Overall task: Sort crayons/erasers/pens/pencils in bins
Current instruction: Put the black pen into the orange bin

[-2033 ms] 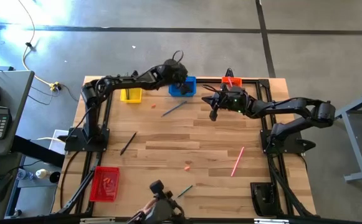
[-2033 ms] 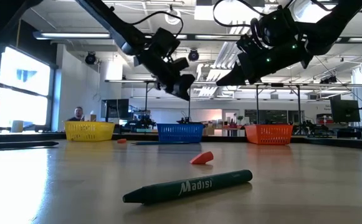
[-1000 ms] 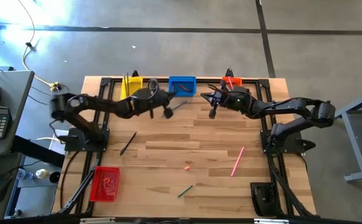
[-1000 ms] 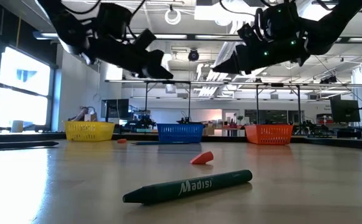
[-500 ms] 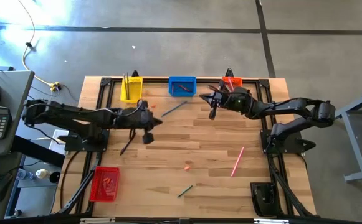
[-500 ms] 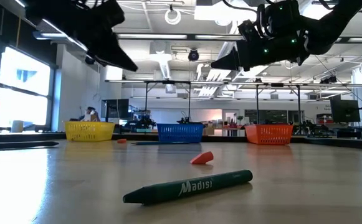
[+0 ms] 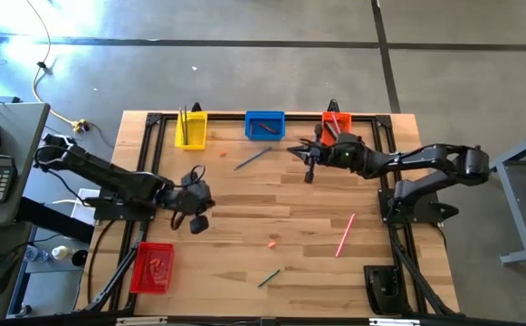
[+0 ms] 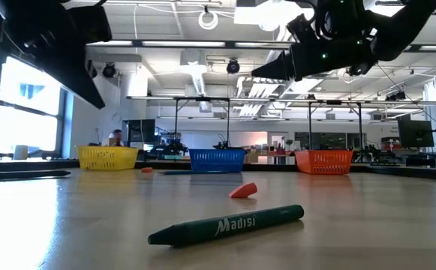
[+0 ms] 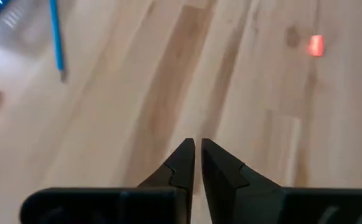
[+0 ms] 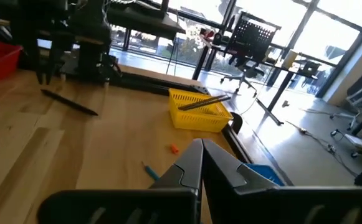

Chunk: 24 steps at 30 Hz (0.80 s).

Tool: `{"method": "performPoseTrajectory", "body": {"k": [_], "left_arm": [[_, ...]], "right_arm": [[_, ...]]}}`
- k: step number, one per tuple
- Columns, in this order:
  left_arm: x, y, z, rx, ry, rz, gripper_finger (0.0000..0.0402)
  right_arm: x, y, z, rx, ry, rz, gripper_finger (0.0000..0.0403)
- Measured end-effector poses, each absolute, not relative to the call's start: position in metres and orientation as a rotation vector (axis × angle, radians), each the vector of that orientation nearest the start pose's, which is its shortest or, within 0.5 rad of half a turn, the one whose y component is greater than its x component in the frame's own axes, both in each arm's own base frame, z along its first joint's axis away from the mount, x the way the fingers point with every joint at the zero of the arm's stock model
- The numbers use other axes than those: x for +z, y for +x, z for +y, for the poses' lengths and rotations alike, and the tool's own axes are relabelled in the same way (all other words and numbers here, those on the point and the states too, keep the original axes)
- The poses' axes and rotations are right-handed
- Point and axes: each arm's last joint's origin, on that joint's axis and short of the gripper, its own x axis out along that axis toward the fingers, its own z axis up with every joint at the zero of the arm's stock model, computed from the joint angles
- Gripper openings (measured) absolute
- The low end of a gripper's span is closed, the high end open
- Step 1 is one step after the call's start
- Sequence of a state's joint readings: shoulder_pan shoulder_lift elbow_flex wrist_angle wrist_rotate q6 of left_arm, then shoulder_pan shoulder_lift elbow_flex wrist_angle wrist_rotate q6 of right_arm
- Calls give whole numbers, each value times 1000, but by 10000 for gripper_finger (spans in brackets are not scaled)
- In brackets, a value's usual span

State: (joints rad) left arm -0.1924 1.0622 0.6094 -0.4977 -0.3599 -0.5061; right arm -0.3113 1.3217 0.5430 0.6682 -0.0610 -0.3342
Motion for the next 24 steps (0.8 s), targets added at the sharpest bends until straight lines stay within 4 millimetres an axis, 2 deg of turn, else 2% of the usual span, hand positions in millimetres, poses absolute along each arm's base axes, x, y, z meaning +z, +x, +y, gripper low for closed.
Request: {"method": "performPoseTrajectory", "body": {"k": [7,13,18,24], "left_arm": [[195,187,-50,371,-288,898,59],[180,179,-61,486,-381,1002,96],[170,167,-54,727,-522,1115,116],[162,170,-35,818,-482,1202,118]], "right_arm": [[241,244,-77,-246,-343,68,0],[250,238,-75,-249,-341,39,0],[248,238,-73,-238,-318,64,0],[247,240,-65,-202,-311,65,0]]}}
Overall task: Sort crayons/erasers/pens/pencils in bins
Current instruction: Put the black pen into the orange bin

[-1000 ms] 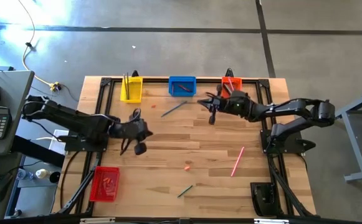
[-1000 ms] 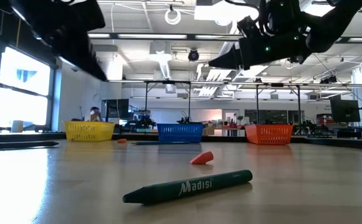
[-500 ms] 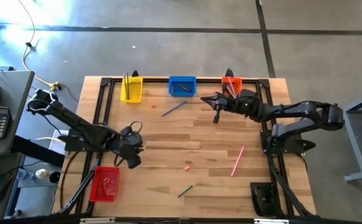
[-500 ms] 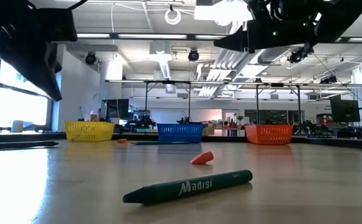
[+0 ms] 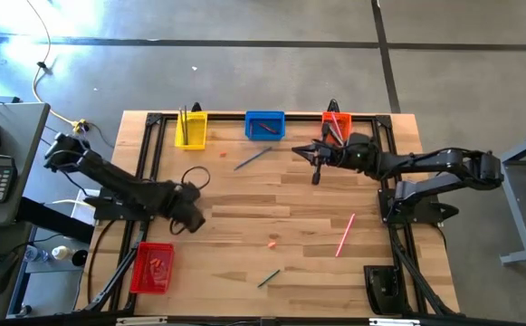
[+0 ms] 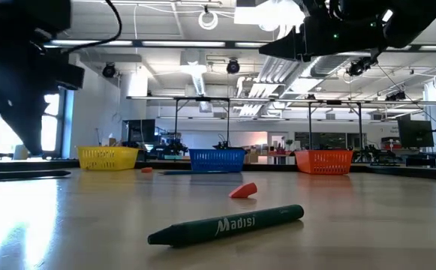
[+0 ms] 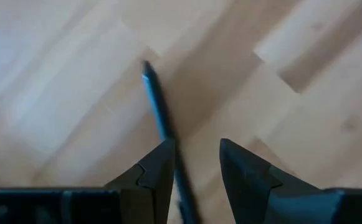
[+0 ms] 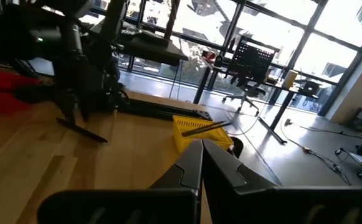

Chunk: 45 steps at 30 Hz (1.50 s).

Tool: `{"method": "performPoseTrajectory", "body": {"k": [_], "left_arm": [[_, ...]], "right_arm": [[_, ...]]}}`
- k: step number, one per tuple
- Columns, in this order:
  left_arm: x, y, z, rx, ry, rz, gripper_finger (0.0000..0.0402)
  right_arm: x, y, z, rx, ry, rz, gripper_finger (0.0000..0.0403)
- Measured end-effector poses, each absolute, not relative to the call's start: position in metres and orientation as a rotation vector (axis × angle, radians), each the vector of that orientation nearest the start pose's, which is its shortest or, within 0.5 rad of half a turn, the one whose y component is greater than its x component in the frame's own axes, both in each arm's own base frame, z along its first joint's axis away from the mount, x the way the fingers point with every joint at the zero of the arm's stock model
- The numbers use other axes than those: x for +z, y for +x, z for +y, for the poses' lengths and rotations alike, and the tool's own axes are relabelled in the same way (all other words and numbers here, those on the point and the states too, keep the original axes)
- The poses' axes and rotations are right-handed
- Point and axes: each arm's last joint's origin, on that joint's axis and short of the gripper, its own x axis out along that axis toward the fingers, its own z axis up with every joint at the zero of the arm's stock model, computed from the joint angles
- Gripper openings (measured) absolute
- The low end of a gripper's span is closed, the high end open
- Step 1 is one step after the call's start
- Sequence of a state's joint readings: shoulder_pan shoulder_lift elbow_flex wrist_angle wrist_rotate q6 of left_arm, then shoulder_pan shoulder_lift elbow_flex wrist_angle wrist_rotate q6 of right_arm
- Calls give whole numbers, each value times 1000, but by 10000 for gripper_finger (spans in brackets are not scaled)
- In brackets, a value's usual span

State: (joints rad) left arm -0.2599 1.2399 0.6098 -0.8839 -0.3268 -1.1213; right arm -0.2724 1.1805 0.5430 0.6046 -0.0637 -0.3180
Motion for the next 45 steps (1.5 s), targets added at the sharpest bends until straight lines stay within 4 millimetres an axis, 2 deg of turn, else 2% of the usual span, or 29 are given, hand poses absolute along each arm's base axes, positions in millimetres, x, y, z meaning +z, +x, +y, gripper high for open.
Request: {"method": "performPoseTrajectory", "body": {"k": [10,17,21,28,36,38,41,45], "left_arm": [[153,177,20,824,-484,1353,118],[149,177,38,730,-561,1364,118],[138,171,42,712,-617,1367,118],[127,164,41,689,-610,1360,110],[127,167,37,601,-535,1374,28],[129,168,35,586,-520,1372,12],[136,170,33,569,-501,1318,10],[157,177,33,534,-509,1098,7]], "right_arm": [[250,241,-62,-192,-340,38,0],[250,241,-62,-192,-355,40,0],[249,241,-62,-190,-353,49,0],[247,241,-62,-188,-308,60,0],[244,242,-57,-167,-279,82,0],[244,243,-54,-162,-278,90,0],[243,244,-50,-168,-274,99,0],[238,245,-48,-118,-231,105,0]]}}
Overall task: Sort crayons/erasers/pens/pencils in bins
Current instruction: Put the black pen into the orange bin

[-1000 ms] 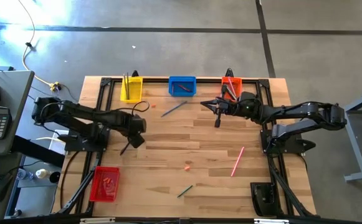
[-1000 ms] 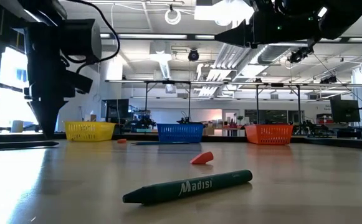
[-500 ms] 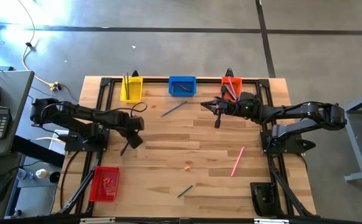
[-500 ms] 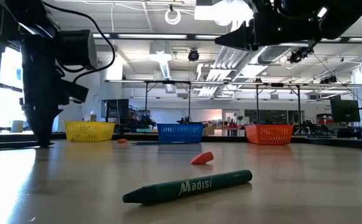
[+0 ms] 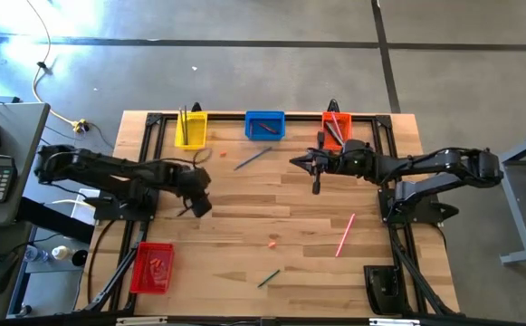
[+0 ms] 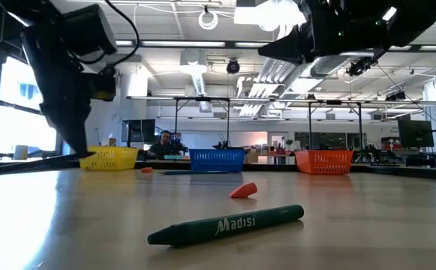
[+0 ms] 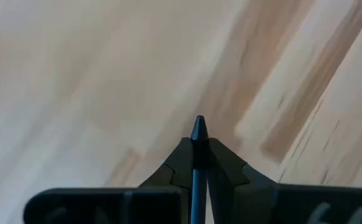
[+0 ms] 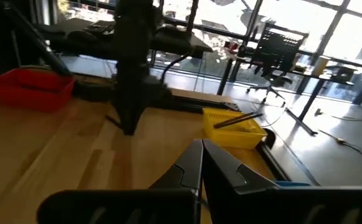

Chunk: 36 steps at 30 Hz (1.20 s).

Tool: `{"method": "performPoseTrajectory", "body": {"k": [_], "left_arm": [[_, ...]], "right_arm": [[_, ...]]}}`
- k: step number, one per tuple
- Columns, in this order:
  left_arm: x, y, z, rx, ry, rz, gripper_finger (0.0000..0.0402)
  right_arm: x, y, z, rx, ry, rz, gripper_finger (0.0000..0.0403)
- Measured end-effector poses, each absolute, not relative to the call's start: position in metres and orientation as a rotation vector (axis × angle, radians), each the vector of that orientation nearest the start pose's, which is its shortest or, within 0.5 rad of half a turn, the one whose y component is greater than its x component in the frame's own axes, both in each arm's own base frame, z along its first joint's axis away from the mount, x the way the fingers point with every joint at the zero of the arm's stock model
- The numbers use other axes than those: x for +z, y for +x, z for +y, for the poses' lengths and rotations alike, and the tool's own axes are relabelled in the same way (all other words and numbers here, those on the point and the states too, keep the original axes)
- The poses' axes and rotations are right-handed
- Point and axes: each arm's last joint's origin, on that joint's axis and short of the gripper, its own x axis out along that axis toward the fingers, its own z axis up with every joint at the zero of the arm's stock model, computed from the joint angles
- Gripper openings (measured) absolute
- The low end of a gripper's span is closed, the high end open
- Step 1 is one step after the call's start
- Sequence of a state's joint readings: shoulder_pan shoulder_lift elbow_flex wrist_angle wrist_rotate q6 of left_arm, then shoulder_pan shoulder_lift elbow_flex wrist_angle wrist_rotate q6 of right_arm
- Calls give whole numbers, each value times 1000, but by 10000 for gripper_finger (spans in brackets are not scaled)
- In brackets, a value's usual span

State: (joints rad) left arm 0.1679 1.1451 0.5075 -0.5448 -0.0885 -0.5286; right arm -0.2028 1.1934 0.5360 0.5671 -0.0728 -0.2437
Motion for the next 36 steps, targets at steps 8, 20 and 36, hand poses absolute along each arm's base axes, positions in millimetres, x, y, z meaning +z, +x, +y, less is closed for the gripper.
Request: {"method": "performPoseTrajectory", "body": {"k": [8,20,36], "left_arm": [[181,196,35,414,-538,496,3],[212,218,27,221,-406,-23,5],[213,257,3,124,-352,-272,7]], "right_arm": [[207,252,-47,-54,-100,110,0],[192,276,-16,65,123,71,29],[225,308,9,115,231,97,183]]}}
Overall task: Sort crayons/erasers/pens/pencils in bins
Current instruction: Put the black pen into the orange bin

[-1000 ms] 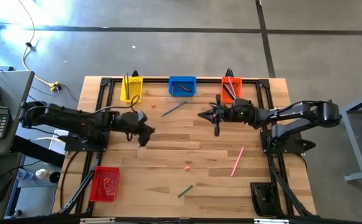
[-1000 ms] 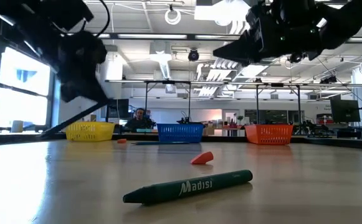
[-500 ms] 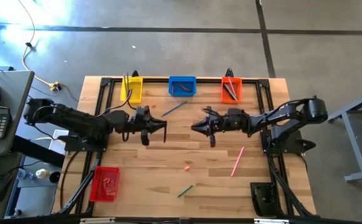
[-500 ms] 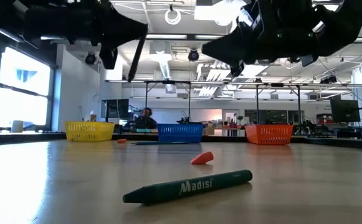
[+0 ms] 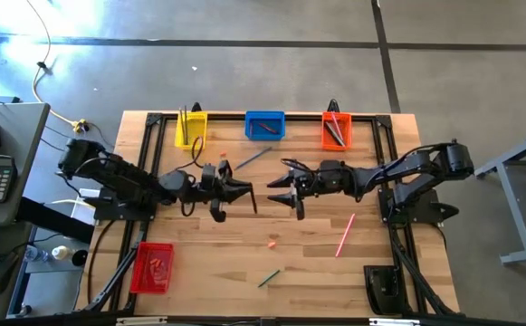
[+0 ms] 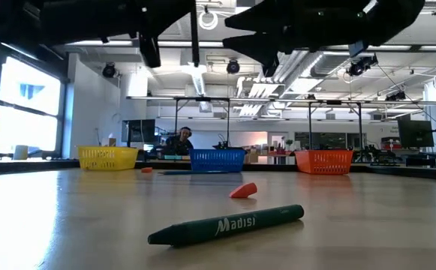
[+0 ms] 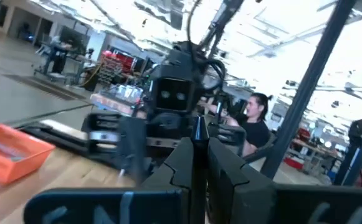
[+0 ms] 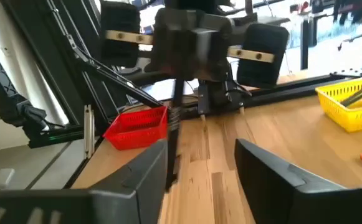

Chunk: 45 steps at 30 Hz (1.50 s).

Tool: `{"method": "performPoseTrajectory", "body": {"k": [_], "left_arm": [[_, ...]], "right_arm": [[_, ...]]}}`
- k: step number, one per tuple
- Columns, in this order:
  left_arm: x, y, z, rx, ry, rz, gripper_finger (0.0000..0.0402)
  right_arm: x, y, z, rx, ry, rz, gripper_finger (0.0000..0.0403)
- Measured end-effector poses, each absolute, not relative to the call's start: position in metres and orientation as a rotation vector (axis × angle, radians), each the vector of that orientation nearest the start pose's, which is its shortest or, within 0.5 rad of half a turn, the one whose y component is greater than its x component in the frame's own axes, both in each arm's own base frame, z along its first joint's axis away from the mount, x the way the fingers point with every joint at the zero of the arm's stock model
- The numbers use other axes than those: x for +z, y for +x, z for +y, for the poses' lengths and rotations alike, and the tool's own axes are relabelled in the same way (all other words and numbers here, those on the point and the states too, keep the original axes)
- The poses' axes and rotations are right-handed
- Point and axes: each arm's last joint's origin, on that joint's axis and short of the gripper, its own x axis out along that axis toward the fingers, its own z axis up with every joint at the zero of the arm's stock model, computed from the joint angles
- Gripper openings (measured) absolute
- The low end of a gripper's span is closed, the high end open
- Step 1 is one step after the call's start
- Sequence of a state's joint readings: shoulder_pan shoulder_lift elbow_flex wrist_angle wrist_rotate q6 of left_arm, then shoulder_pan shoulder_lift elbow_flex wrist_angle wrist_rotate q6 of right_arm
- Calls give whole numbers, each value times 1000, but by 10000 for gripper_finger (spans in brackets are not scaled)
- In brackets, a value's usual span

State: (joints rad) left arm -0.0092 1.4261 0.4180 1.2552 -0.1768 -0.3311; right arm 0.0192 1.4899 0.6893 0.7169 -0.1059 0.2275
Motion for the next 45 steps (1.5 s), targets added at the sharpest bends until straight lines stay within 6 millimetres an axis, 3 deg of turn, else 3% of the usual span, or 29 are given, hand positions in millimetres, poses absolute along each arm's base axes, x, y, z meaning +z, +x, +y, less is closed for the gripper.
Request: {"method": "performPoseTrajectory", "body": {"k": [10,34,39,45], "left_arm": [[230,291,-7,103,-246,-308,7],[231,300,-9,166,-238,-315,7],[239,310,-14,148,-208,-340,7],[233,329,-18,132,-189,-320,7]], "right_arm": [[233,314,19,128,225,108,195],[242,314,24,204,219,22,195],[244,313,24,206,215,1,194],[245,313,24,206,199,-7,175]]}}
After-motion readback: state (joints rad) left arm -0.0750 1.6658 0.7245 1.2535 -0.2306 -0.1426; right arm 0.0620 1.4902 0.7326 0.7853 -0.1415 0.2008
